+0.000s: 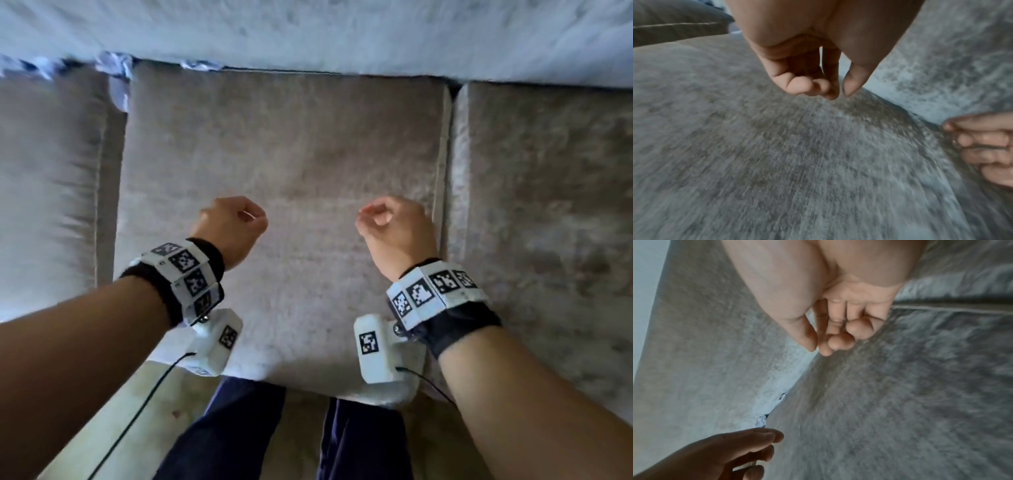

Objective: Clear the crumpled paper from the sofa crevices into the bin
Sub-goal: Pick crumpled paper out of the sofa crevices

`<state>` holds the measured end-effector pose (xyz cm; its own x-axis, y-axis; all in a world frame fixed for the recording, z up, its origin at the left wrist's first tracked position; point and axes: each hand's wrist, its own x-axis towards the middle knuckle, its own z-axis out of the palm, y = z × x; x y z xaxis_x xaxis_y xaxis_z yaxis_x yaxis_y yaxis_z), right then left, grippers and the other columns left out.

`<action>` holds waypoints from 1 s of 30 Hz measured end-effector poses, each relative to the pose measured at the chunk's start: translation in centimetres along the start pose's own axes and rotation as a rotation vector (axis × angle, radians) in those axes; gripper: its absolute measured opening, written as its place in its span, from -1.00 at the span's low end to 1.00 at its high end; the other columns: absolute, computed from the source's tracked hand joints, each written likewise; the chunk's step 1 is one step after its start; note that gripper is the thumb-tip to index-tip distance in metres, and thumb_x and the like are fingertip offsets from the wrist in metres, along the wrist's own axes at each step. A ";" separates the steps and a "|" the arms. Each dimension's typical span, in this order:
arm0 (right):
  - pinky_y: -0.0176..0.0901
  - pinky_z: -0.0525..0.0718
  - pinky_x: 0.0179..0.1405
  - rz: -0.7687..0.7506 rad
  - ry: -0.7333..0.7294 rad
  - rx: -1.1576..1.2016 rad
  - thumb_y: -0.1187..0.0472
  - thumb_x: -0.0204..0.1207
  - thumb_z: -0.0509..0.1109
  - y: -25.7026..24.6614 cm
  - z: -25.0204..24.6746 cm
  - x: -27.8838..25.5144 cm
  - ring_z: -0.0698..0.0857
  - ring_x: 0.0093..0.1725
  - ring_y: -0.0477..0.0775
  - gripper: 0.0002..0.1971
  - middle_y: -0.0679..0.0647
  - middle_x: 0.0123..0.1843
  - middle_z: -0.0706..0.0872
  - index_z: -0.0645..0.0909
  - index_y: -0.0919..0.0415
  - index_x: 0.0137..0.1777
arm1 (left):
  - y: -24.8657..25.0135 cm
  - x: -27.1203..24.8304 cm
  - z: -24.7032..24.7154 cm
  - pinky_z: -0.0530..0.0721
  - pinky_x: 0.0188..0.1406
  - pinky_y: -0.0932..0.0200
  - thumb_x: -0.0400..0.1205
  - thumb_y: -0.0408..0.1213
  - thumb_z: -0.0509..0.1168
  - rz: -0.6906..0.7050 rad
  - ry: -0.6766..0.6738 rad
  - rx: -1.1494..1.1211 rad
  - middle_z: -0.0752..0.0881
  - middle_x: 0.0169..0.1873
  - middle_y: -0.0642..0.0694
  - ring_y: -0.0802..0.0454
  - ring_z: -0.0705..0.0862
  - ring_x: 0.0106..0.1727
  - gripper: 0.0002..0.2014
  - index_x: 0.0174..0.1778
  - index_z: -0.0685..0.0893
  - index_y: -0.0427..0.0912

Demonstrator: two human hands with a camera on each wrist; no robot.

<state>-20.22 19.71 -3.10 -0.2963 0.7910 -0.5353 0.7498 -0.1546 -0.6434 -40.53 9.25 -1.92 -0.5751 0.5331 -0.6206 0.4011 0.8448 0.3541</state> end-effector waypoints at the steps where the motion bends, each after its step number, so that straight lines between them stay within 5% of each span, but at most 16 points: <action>1: -0.15 0.71 -0.06 -0.014 -0.021 0.005 0.15 0.47 0.43 -0.5 0.5 0.5 0.77 -0.12 0.05 -0.93 0.01 -0.19 0.82 0.73 0.10 -0.16 | -0.4 0.1 -0.3 0.64 -0.12 0.15 0.62 -0.20 0.41 -0.026 0.019 -0.021 0.77 -0.24 0.00 -0.10 0.75 -0.09 -0.86 -0.26 0.69 0.09; 9: -0.06 0.76 -0.03 -0.123 -0.128 -0.065 0.19 0.50 0.45 -6.8 5.6 3.3 0.76 -0.17 -0.02 -0.95 -0.04 -0.20 0.80 0.74 0.12 -0.13 | -2.9 2.8 -3.9 0.70 0.06 0.08 0.62 -0.12 0.41 -0.070 0.119 -0.189 0.78 -0.12 0.07 -0.03 0.74 -0.02 -0.87 -0.25 0.67 0.14; 14: -0.05 0.77 -0.05 -0.154 -0.126 -0.106 0.19 0.50 0.44 -11.6 9.7 5.2 0.74 -0.22 -0.07 -0.96 -0.09 -0.26 0.76 0.72 0.10 -0.14 | -6.4 5.9 -6.3 0.58 -0.05 0.21 0.62 -0.13 0.42 -0.063 0.100 -0.258 0.73 -0.17 0.16 0.02 0.74 -0.04 -0.88 -0.23 0.67 0.14; 17: -0.07 0.76 -0.05 -0.136 -0.104 -0.122 0.20 0.48 0.45 -14.3 13.0 6.6 0.74 -0.23 -0.09 -0.97 -0.13 -0.28 0.75 0.70 0.06 -0.16 | -9.1 9.2 -8.2 0.71 0.03 0.10 0.61 -0.11 0.42 -0.044 0.083 -0.311 0.75 -0.08 0.12 -0.01 0.75 -0.01 -0.90 -0.21 0.66 0.16; 21: -0.30 0.66 -0.22 -0.107 -0.062 -0.081 0.23 0.48 0.46 -18.7 19.7 8.5 0.68 -0.30 -0.24 -0.95 -0.19 -0.30 0.71 0.69 0.05 -0.14 | -14.0 13.6 -12.4 0.59 -0.37 0.27 0.62 -0.05 0.39 -0.062 0.083 -0.326 0.73 -0.11 0.14 0.15 0.71 -0.20 -0.93 -0.01 0.70 0.19; 23: -0.37 0.63 -0.25 -0.110 -0.077 -0.062 0.23 0.48 0.47 -21.8 23.7 9.3 0.65 -0.31 -0.27 -0.94 -0.21 -0.31 0.68 0.68 0.04 -0.13 | -17.5 15.6 -14.9 0.54 -0.28 0.30 0.59 -0.02 0.41 -0.075 0.110 -0.348 0.71 -0.10 0.17 0.15 0.70 -0.13 -0.90 0.01 0.71 0.21; 26: -0.21 0.72 -0.12 -0.109 -0.110 -0.065 0.21 0.47 0.48 -26.4 29.5 11.1 0.65 -0.24 -0.23 -0.91 -0.23 -0.28 0.64 0.66 0.01 -0.08 | -22.4 18.4 -18.2 0.57 -0.09 0.25 0.54 -0.09 0.45 -0.109 0.124 -0.393 0.74 -0.19 0.20 0.09 0.74 -0.07 -0.90 -0.05 0.73 0.14; 30: -0.06 0.77 -0.10 -0.025 -0.047 -0.044 0.13 0.40 0.49 -30.6 33.9 14.1 0.76 -0.20 -0.02 -0.82 -0.11 -0.20 0.75 0.69 0.02 0.00 | -26.0 20.9 -20.9 0.57 -0.21 0.27 0.53 -0.15 0.45 -0.104 0.126 -0.482 0.74 -0.31 0.21 0.18 0.69 -0.27 -0.92 -0.15 0.72 0.17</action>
<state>-67.38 15.49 -9.51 -0.3423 0.7653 -0.5451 0.7668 -0.1077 -0.6328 -77.83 -0.65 -9.47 -0.6877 0.4211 -0.5913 -0.0206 0.8029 0.5957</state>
